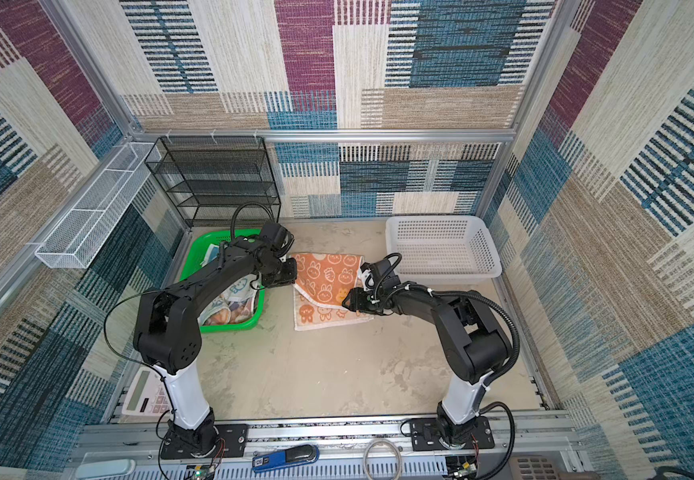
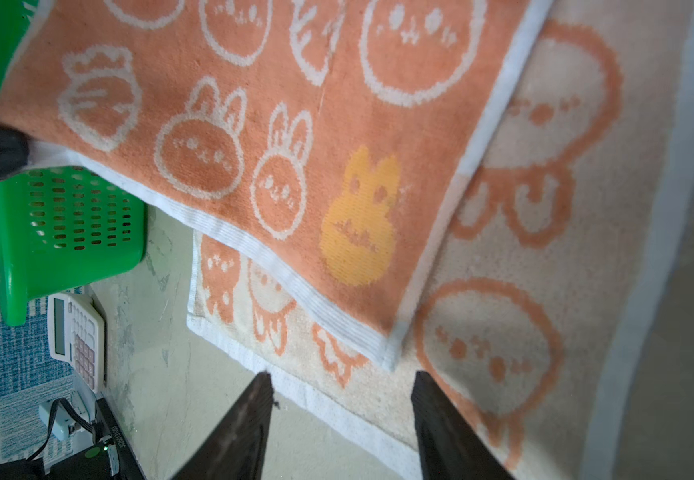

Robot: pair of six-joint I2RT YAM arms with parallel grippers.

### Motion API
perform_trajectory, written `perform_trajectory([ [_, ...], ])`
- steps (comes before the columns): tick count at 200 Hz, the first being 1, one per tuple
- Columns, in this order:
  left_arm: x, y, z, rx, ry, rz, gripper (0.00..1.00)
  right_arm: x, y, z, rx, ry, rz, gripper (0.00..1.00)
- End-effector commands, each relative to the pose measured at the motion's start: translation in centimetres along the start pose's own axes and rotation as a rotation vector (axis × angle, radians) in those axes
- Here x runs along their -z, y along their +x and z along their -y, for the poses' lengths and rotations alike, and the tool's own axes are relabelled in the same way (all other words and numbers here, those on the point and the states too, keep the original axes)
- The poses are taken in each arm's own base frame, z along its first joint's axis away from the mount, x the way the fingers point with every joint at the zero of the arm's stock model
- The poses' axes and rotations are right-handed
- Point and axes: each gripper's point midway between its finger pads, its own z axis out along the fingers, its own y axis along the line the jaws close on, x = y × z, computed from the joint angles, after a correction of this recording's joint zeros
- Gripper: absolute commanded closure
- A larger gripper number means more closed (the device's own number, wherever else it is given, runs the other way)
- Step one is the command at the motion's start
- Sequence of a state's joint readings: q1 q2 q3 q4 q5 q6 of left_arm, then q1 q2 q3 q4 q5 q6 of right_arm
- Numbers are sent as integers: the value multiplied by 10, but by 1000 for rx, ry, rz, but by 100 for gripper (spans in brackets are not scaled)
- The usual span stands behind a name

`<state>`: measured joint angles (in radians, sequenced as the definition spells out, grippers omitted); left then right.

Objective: Fold and stack the towels

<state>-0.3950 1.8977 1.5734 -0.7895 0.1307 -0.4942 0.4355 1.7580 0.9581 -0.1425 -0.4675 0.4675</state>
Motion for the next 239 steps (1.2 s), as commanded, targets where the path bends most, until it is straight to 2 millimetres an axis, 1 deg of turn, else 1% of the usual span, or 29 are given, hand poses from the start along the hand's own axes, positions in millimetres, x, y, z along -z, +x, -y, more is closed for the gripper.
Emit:
perform_trajectory([
  [1, 3, -5, 1, 5, 5, 23, 100, -3, -7, -7, -2, -34, 20, 46],
  [81, 3, -4, 0, 4, 2, 22, 100, -16, -4, 5, -16, -6, 10, 54],
  [126, 3, -3, 1, 3, 4, 20, 100, -18, -8, 8, -33, 1, 26, 63],
  [183, 3, -2, 1, -1, 2, 19, 100, -13, -17, 10, -28, 40, 58, 78],
  [199, 2, -2, 1, 0, 4, 17, 100, -13, -18, 10, -28, 41, 58, 84],
  [220, 2, -2, 1, -1, 3, 16, 100, -13, -18, 10, -28, 42, 58, 94],
  [235, 3, -2, 2, -2, 4, 19, 100, -13, -20, 8, -25, 40, 59, 100],
  [239, 3, -3, 2, -3, 5, 22, 100, -12, -21, 8, -21, 42, 62, 100],
])
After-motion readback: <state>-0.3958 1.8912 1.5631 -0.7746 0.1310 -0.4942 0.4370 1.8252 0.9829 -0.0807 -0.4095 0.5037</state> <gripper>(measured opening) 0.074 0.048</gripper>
